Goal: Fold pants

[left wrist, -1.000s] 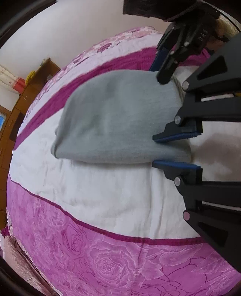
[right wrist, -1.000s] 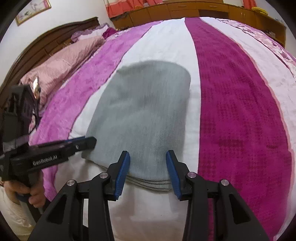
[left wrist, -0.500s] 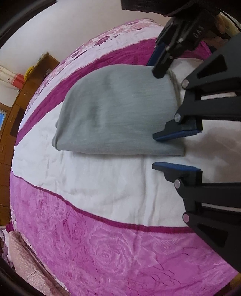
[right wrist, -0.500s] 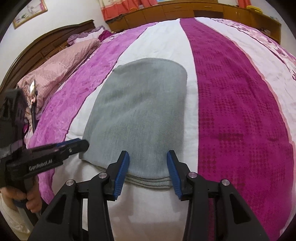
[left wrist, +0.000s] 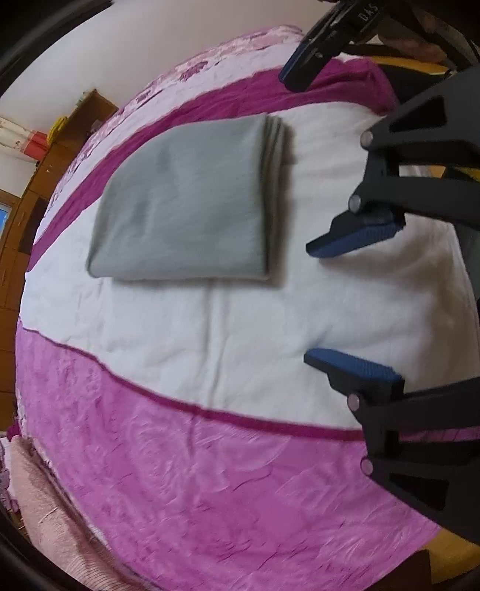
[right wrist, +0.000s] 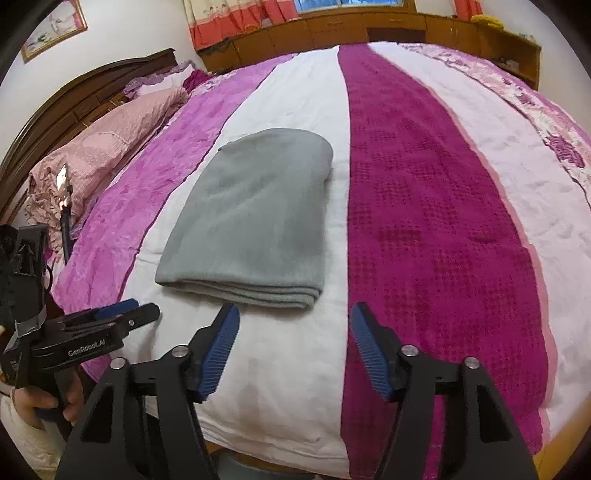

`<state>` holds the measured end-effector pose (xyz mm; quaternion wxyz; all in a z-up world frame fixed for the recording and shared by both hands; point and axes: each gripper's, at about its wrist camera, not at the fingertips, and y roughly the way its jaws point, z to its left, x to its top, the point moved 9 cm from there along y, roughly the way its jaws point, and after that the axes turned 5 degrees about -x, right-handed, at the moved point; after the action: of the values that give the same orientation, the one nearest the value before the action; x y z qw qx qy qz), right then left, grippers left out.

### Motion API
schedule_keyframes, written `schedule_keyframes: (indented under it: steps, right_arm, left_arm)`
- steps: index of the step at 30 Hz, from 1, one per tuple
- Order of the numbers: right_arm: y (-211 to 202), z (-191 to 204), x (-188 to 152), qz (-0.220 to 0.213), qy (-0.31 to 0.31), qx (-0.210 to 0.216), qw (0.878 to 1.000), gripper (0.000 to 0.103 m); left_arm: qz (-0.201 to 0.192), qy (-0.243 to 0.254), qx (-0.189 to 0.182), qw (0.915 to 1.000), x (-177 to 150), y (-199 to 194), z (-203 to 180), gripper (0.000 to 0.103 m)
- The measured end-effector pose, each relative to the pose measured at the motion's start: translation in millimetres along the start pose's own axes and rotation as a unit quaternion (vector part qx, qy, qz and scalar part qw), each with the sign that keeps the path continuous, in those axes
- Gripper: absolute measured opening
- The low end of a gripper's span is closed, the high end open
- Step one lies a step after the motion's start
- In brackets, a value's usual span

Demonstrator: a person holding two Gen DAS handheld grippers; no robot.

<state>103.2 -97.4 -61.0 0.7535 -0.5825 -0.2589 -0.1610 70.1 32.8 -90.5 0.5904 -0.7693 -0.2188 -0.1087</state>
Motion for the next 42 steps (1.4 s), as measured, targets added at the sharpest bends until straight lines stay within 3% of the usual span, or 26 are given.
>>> schedule_keyframes:
  steps: [2,4,7,14,20,42]
  right_arm:
    - [1.6,-2.8,-3.1,-0.007,-0.004,-0.018,1.0,0.074]
    - [6.6,-3.8,-5.8,-0.003,-0.008,-0.032,0.999,0.077]
    - [16.9,-4.1,-12.9,0.015,-0.011,-0.037,0.999,0.078]
    - [41.9,-9.2,-31.6,0.049,-0.011,-0.049,0.998,0.078]
    - [47.4,-7.9,-32.9,0.044,-0.005,-0.056,0.997,0.083]
    - [50.0,-7.1,-32.7,0.041,-0.002,-0.055,0.998,0.087]
  left_arm:
    - [-0.006,0.015,0.011,0.9998,-1.8,1.2,-3.7,0.061]
    - [-0.007,0.032,0.021,0.9992,-2.4,3.8,-8.0,0.071]
    - [-0.01,0.049,0.034,0.9982,-3.2,10.3,-13.7,0.078]
    - [-0.018,0.051,0.058,0.9968,-1.9,22.3,-15.0,0.082]
    - [-0.02,0.047,0.062,0.9967,-3.1,23.3,-14.8,0.083]
    - [-0.02,0.047,0.06,0.9969,-3.1,24.2,-13.4,0.084]
